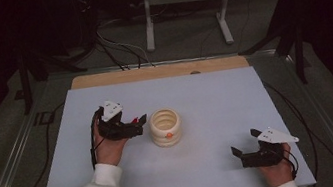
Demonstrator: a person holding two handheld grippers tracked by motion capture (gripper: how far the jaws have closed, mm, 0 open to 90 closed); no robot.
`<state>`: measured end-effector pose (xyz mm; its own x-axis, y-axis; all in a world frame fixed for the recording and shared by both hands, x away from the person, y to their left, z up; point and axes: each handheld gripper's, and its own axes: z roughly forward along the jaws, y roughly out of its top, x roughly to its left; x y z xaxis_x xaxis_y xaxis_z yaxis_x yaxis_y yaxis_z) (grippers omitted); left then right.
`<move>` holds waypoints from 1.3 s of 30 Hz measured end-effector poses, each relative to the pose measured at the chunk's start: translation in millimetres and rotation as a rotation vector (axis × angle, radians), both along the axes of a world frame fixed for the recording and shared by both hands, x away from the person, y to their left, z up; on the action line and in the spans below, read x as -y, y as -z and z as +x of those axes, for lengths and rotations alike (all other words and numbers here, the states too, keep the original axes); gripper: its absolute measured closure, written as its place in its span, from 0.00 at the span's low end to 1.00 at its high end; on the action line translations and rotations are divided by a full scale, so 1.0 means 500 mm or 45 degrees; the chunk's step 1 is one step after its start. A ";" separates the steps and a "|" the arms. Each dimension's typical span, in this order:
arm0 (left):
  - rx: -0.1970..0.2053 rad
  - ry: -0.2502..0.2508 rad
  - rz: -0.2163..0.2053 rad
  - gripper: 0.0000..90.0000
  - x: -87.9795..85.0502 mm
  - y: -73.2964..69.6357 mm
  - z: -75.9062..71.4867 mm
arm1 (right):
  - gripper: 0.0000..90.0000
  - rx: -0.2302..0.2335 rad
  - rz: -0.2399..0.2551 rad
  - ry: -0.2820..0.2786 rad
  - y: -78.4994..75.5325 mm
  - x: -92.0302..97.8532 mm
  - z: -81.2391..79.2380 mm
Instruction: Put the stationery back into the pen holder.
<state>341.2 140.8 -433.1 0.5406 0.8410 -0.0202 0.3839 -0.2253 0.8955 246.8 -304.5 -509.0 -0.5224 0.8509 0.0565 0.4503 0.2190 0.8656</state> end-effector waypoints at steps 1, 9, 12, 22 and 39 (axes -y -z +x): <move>0.003 -0.003 0.005 0.00 -0.004 0.001 -0.002 | 0.00 0.000 0.003 0.001 0.000 0.000 0.000; 0.014 -0.046 0.017 0.00 -0.039 0.017 -0.017 | 0.00 0.001 -0.004 -0.001 0.000 -0.001 0.000; 0.008 -0.066 0.025 0.00 -0.052 0.028 -0.021 | 0.00 -0.001 -0.002 0.001 0.000 0.000 -0.002; -0.021 -0.110 0.069 0.00 -0.077 0.064 -0.027 | 0.00 -0.002 -0.004 0.002 0.001 -0.001 -0.001; -0.163 -0.120 0.116 0.02 -0.107 0.125 -0.033 | 0.00 -0.006 -0.003 -0.003 0.001 -0.001 0.000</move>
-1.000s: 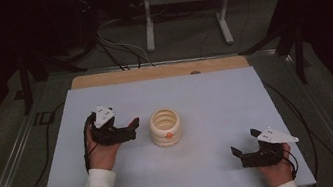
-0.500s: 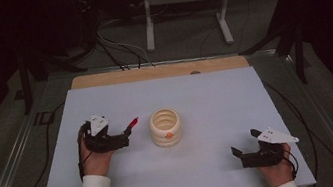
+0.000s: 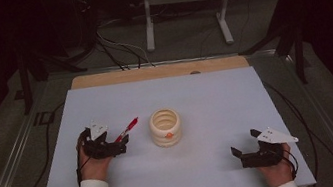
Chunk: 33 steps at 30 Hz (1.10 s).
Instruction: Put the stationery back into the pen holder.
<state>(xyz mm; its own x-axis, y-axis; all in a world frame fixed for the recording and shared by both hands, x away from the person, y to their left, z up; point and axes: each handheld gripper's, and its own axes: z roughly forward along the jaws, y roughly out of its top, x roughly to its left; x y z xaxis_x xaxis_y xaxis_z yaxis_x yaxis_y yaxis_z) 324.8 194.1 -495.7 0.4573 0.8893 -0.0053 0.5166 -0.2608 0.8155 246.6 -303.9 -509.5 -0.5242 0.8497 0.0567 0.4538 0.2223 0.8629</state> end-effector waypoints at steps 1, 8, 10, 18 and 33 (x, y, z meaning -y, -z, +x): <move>-0.007 -0.003 -0.005 0.04 -0.002 0.003 -0.001 | 0.00 0.001 0.000 -0.001 0.000 0.000 0.000; -0.094 0.006 0.045 0.08 -0.007 0.029 0.002 | 0.00 -0.003 -0.002 -0.002 0.001 -0.001 0.000; -0.116 -0.024 0.064 0.17 -0.008 0.034 0.005 | 0.00 -0.002 -0.002 -0.002 0.001 -0.001 0.001; -0.174 0.003 0.077 0.53 -0.011 0.053 0.005 | 0.00 -0.003 -0.010 -0.001 0.001 -0.001 0.001; -0.193 0.036 0.110 0.89 -0.020 0.057 -0.002 | 0.00 -0.006 -0.014 0.001 0.001 -0.001 0.001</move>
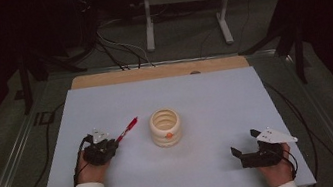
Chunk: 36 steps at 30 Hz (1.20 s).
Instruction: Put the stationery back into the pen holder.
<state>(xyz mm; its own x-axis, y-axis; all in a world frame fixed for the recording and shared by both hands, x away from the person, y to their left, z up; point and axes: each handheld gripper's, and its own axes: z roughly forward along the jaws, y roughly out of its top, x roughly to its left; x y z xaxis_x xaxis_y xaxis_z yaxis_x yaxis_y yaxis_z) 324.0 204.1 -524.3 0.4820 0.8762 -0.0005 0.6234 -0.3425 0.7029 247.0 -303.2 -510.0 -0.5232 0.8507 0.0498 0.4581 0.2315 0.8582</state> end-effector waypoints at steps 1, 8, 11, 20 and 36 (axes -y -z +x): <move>0.002 0.003 0.000 0.89 0.000 0.000 0.000 | 0.00 0.000 0.000 0.001 0.000 0.000 0.000; 0.012 0.006 -0.018 0.90 -0.003 -0.001 -0.002 | 0.00 0.001 -0.002 0.001 0.000 0.001 0.000; 0.024 -0.005 -0.025 0.90 -0.002 -0.005 -0.004 | 0.00 0.000 -0.002 0.000 0.000 0.000 0.000; 0.061 -0.027 -0.069 0.90 -0.008 -0.018 -0.009 | 0.00 0.000 -0.004 -0.002 0.000 0.000 0.000; 0.122 -0.025 -0.103 0.90 -0.010 -0.054 -0.023 | 0.00 -0.005 -0.001 0.001 0.001 -0.001 0.002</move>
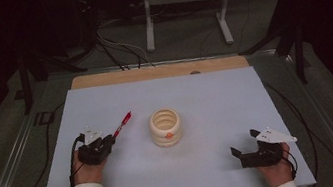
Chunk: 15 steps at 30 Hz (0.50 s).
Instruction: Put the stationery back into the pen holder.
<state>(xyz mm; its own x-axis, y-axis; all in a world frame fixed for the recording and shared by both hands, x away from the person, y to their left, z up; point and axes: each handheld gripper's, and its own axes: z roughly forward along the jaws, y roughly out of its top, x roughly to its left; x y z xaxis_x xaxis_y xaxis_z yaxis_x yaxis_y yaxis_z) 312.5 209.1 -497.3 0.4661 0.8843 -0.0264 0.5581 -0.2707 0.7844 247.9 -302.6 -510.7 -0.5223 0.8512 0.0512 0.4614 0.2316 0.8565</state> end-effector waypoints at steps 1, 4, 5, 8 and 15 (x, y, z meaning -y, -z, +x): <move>0.002 0.000 0.001 0.90 0.001 -0.002 -0.001 | 0.00 0.000 -0.001 0.000 0.000 0.000 0.000; 0.024 -0.008 0.001 0.90 0.002 -0.010 -0.003 | 0.00 0.000 0.001 0.000 0.000 0.000 0.000; 0.033 -0.012 -0.001 0.90 0.003 -0.013 -0.004 | 0.00 0.000 0.001 -0.001 0.000 0.000 0.000; 0.058 -0.015 -0.003 0.90 0.004 -0.026 -0.005 | 0.00 0.000 0.003 -0.001 0.000 0.001 0.000; 0.117 0.004 -0.024 0.90 0.013 -0.064 -0.006 | 0.00 -0.004 0.001 0.003 0.002 0.003 0.001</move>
